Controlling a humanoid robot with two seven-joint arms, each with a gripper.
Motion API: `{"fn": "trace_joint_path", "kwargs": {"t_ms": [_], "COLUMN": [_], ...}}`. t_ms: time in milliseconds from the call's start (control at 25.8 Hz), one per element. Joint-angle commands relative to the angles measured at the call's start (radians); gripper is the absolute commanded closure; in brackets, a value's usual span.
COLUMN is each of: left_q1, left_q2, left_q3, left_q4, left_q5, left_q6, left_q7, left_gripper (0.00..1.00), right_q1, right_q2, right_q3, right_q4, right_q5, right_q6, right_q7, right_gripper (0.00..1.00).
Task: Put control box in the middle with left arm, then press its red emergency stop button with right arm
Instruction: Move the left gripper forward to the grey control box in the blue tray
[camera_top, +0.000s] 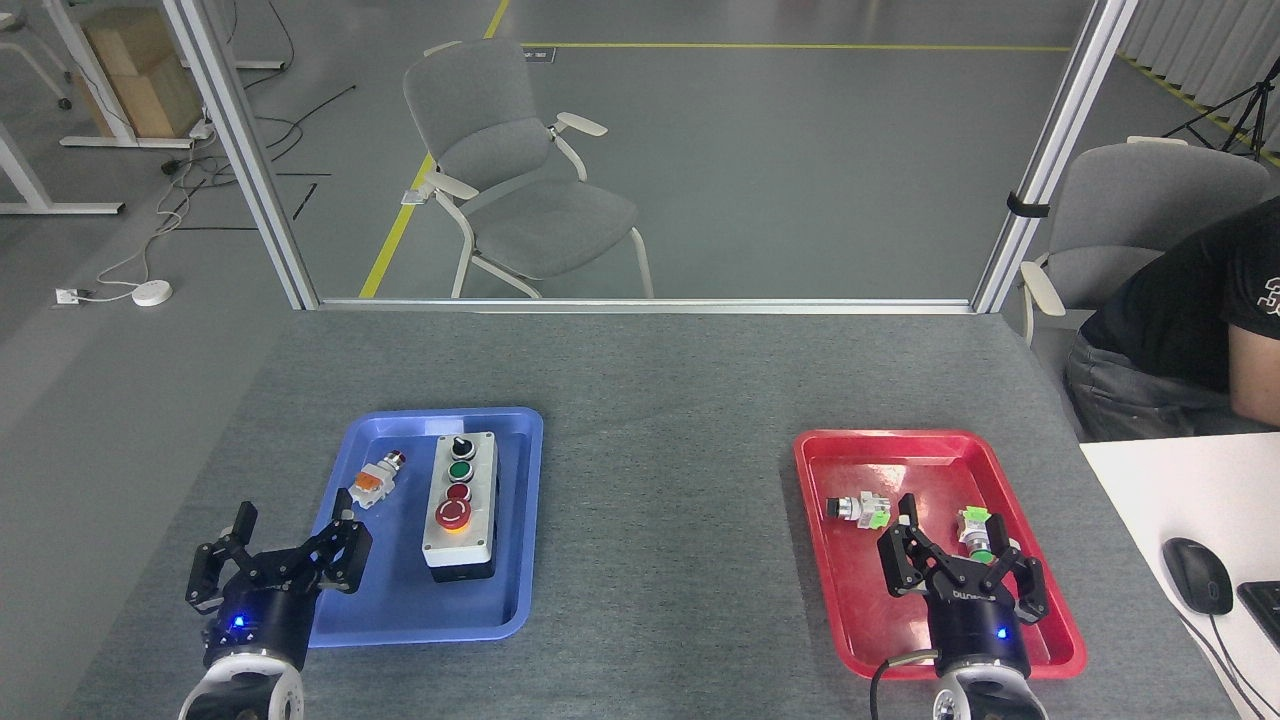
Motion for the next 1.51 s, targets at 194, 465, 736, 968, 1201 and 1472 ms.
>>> {"fn": "trace_joint_path", "kwargs": {"t_ms": [194, 465, 736, 968, 1201, 1472], "left_q1": [0.013, 0.138, 0.207, 0.087, -0.022, -0.037], "left_q2": [-0.007, -0.044, -0.099, -0.21, -0.233, -0.24], "left_q3": [0.016, 0.013, -0.142, -0.178, -0.177, -0.174], "left_q4": [-0.053, -0.182, -0.182, -0.005, 0.124, 0.157], "left_q5": [0.055, 0.066, -0.069, -0.25, -0.242, -0.236], "left_q6": [-0.003, -0.056, 0.0, 0.072, 0.075, 0.077], "left_q7": [0.026, 0.038, 0.035, -0.06, -0.172, -0.177], "left_gripper": [0.01, 0.01, 0.01, 0.01, 0.01, 0.01], "right_q1": [-0.001, -0.003, -0.003, -0.003, -0.003, -0.003], "right_q2": [0.0, 0.002, 0.003, 0.002, 0.002, 0.003], "right_q3": [0.0, 0.0, 0.0, 0.0, 0.0, 0.0], "right_q4": [0.001, 0.001, 0.001, 0.001, 0.001, 0.001], "right_q5": [0.0, 0.0, 0.0, 0.0, 0.0, 0.0], "right_q6": [-0.001, 0.0, 0.0, 0.0, -0.001, -0.003], "right_q7": [-0.004, -0.004, -0.004, -0.004, -0.004, -0.004], "right_gripper": [0.0, 0.0, 0.0, 0.0, 0.0, 0.0]}}
